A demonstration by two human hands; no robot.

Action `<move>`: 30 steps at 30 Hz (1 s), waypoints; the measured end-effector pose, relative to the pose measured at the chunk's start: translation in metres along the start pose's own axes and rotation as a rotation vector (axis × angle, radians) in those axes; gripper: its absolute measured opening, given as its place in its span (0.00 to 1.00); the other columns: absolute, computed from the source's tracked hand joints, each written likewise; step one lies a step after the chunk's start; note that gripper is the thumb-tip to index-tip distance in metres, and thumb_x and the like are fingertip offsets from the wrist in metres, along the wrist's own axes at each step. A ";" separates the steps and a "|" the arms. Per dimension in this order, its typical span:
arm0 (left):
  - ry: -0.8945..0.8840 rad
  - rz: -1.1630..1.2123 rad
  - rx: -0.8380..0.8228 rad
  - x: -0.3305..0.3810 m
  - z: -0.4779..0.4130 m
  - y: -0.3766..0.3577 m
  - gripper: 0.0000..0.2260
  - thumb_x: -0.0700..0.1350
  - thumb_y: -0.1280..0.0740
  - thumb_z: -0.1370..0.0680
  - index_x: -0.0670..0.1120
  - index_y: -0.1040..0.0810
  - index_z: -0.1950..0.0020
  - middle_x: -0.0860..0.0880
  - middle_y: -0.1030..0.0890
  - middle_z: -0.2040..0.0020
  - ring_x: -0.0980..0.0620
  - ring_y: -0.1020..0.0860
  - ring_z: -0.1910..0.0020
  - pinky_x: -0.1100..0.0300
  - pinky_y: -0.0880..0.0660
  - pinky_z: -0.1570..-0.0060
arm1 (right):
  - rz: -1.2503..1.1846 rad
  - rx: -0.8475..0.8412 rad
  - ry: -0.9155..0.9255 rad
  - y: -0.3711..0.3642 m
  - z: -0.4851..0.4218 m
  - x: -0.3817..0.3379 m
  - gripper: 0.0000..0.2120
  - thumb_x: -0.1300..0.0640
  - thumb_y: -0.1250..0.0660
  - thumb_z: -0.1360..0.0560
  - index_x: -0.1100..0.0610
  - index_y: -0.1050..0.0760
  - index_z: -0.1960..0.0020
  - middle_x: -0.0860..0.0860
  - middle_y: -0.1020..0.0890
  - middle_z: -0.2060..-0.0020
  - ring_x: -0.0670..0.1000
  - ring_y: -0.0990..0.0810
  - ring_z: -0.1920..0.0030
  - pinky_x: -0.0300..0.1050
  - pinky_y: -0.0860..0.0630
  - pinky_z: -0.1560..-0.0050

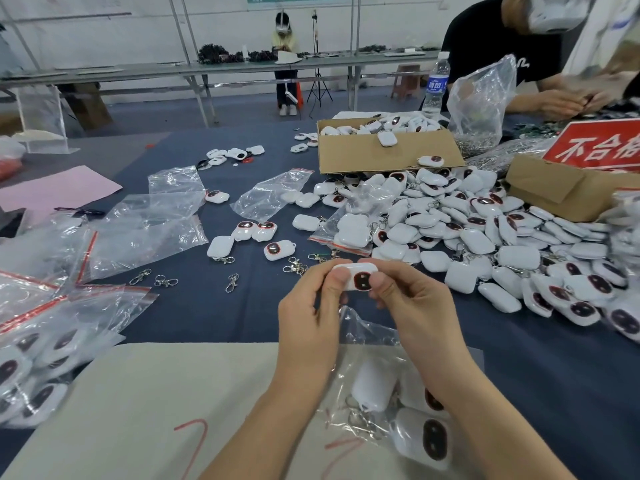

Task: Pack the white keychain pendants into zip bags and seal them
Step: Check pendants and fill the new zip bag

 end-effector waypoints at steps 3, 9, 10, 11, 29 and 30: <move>-0.027 -0.019 -0.015 0.003 0.001 -0.003 0.09 0.54 0.40 0.16 0.62 0.20 0.46 0.59 0.18 0.59 0.60 0.23 0.63 0.68 0.26 0.59 | -0.008 0.002 0.022 0.004 -0.002 -0.005 0.07 0.62 0.31 0.24 0.53 0.17 0.54 0.39 0.17 0.68 0.35 0.22 0.66 0.27 0.28 0.62; 0.063 -0.172 -0.059 0.004 0.000 0.015 0.11 0.51 0.42 0.14 0.56 0.20 0.43 0.57 0.17 0.56 0.57 0.22 0.61 0.65 0.24 0.58 | 0.173 -0.052 -0.036 0.001 0.000 0.002 0.04 0.53 0.29 0.24 0.44 0.18 0.51 0.35 0.18 0.65 0.36 0.22 0.64 0.28 0.27 0.58; 0.111 -0.223 -0.055 0.002 -0.004 0.025 0.11 0.51 0.42 0.14 0.56 0.20 0.44 0.60 0.17 0.57 0.59 0.22 0.63 0.66 0.25 0.59 | 0.285 -0.064 -0.036 0.001 0.000 0.005 0.05 0.52 0.30 0.22 0.41 0.19 0.51 0.33 0.18 0.64 0.35 0.22 0.61 0.26 0.28 0.57; 0.154 -0.280 -0.052 -0.001 -0.007 0.037 0.10 0.51 0.41 0.14 0.55 0.20 0.46 0.62 0.17 0.59 0.60 0.22 0.64 0.67 0.27 0.61 | 0.410 -0.085 -0.032 0.001 0.001 0.008 0.05 0.50 0.32 0.21 0.39 0.21 0.50 0.32 0.18 0.62 0.33 0.22 0.58 0.26 0.29 0.56; 0.241 -0.309 -0.265 0.002 0.031 0.052 0.02 0.52 0.34 0.18 0.59 0.23 0.47 0.58 0.16 0.57 0.53 0.20 0.60 0.61 0.26 0.56 | 0.656 -0.310 -0.102 -0.001 0.003 0.022 0.08 0.44 0.35 0.20 0.39 0.20 0.57 0.32 0.18 0.62 0.36 0.21 0.58 0.34 0.28 0.58; 0.250 -0.291 -0.238 0.001 0.030 0.052 0.01 0.52 0.33 0.19 0.58 0.22 0.49 0.57 0.15 0.58 0.51 0.20 0.59 0.60 0.26 0.57 | 0.644 -0.306 -0.094 -0.001 0.002 0.021 0.09 0.44 0.34 0.20 0.38 0.20 0.58 0.34 0.17 0.62 0.37 0.20 0.59 0.36 0.27 0.57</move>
Point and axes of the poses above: each hand's wrist, its own z-axis away from the middle knuckle, its own y-axis out of the back of the hand, x = y × z, the point moved 5 cm from there along -z, towards the middle knuckle
